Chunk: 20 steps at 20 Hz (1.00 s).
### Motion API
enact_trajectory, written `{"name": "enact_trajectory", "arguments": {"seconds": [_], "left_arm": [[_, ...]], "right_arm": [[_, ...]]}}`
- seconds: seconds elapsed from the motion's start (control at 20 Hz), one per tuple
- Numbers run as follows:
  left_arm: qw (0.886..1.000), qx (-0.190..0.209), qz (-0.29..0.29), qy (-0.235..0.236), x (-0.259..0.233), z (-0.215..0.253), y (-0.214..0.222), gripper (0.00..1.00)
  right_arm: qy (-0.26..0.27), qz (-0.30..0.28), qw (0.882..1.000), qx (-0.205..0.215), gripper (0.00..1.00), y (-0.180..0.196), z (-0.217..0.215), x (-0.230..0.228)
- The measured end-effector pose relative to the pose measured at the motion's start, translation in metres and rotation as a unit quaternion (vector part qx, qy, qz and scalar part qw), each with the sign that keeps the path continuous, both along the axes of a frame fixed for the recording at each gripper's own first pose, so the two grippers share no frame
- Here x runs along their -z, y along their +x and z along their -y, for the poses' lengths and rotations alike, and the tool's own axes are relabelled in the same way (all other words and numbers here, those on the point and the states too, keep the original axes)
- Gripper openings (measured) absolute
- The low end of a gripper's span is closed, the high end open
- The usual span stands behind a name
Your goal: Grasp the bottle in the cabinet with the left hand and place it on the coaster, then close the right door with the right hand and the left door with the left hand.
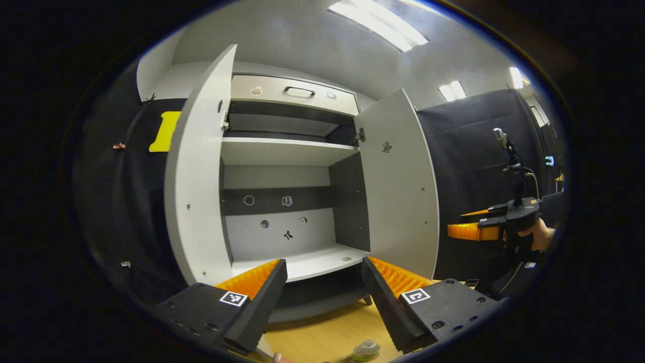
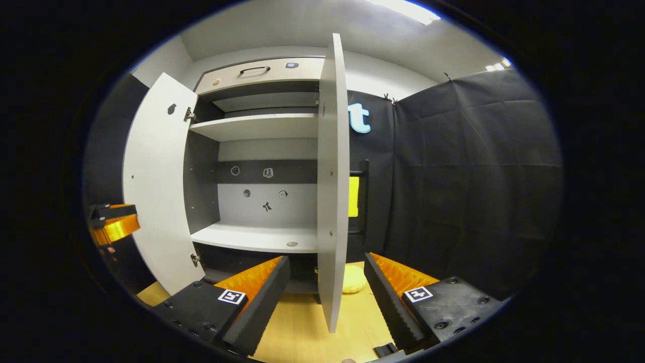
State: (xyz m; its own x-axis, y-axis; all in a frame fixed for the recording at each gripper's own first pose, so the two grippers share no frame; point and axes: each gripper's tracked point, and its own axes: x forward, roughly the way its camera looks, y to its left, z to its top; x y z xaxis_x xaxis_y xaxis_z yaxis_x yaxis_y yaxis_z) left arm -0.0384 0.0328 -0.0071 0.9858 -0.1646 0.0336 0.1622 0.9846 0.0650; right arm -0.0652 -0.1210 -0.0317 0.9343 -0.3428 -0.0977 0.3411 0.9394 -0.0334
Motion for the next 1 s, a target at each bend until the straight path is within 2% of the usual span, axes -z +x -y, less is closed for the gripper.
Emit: {"name": "enact_trajectory", "arguments": {"seconds": [0.25, 0.55, 0.65, 0.7, 0.75, 0.8, 1.0], "left_arm": [[0.997, -0.073, -0.012, -0.016, -0.011, -0.066, -0.023, 0.95], [0.984, -0.176, -0.024, -0.032, -0.013, -0.128, -0.048, 0.95], [0.979, -0.195, -0.034, -0.045, -0.007, -0.140, -0.057, 0.95], [0.977, -0.202, -0.036, -0.049, -0.006, -0.146, -0.060, 0.95], [0.975, -0.212, -0.039, -0.050, -0.006, -0.152, -0.063, 0.95], [0.973, -0.223, -0.042, -0.047, -0.004, -0.158, -0.066, 0.95], [0.969, -0.240, -0.038, -0.046, -0.006, -0.167, -0.068, 0.93]], "right_arm": [[-0.025, -0.002, 1.000, 0.011, 0.98, 0.014, 0.029, -0.010], [0.012, 0.010, 1.000, 0.021, 0.98, 0.022, 0.067, -0.018], [0.011, 0.011, 0.999, 0.031, 0.94, 0.017, 0.085, -0.024], [0.012, 0.011, 0.999, 0.033, 0.98, 0.019, 0.091, -0.024], [0.017, 0.012, 0.999, 0.032, 0.94, 0.020, 0.095, -0.024], [0.021, 0.013, 0.999, 0.031, 0.98, 0.022, 0.097, -0.024], [0.029, 0.003, 1.000, 0.013, 0.98, 0.035, 0.093, -0.016]]}}
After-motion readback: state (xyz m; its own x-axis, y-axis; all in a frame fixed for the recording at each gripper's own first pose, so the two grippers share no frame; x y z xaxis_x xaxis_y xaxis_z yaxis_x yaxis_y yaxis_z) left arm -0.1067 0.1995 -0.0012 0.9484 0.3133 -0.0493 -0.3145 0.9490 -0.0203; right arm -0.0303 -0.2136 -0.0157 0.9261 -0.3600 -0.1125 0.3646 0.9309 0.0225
